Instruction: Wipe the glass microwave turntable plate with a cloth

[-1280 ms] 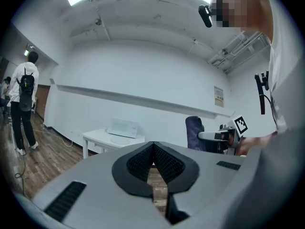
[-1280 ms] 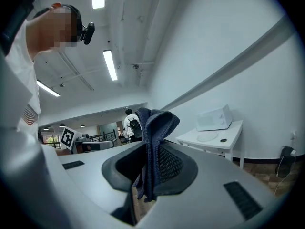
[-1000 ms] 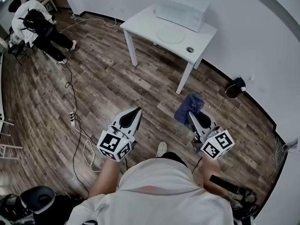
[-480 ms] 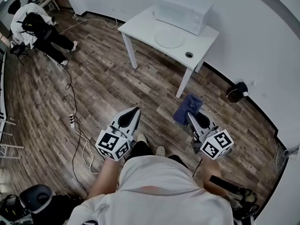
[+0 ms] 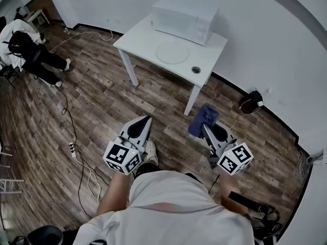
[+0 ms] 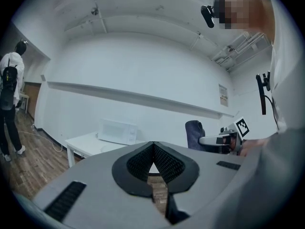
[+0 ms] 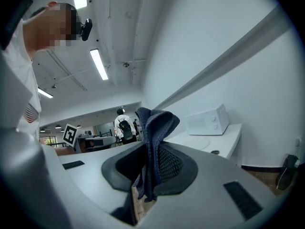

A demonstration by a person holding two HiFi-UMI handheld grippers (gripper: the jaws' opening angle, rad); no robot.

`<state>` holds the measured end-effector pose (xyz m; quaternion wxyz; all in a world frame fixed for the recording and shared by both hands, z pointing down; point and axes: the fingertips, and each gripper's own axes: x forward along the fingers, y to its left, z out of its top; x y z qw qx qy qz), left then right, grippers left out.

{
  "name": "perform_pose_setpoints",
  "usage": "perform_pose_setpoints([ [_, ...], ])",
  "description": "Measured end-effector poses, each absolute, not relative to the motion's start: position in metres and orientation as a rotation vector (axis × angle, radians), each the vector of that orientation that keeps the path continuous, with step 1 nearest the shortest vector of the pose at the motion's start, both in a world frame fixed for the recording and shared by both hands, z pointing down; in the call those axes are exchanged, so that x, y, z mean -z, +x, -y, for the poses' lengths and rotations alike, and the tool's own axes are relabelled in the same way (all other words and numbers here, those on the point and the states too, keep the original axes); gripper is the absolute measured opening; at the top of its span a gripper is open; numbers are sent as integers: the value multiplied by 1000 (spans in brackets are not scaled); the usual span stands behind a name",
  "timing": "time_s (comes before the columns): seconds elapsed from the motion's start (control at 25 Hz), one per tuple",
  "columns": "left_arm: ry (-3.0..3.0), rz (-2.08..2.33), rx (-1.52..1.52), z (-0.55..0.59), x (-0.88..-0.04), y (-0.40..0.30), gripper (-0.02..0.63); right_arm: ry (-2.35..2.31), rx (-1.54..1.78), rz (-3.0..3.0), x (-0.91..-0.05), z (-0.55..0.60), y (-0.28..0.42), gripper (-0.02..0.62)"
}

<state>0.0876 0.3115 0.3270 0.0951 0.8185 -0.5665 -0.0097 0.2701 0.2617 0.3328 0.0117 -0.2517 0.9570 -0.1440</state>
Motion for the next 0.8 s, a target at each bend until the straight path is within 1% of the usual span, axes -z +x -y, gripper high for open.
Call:
perform_pose_setpoints([
  [0.52,2456,1633,32,-187,-320,-25,11,-854,441,-2998,-324,-145,160,61],
  [0.8,2487,1616,18,-141,-321,-89,11,-872,422,-3005,-323,-99,91,61],
])
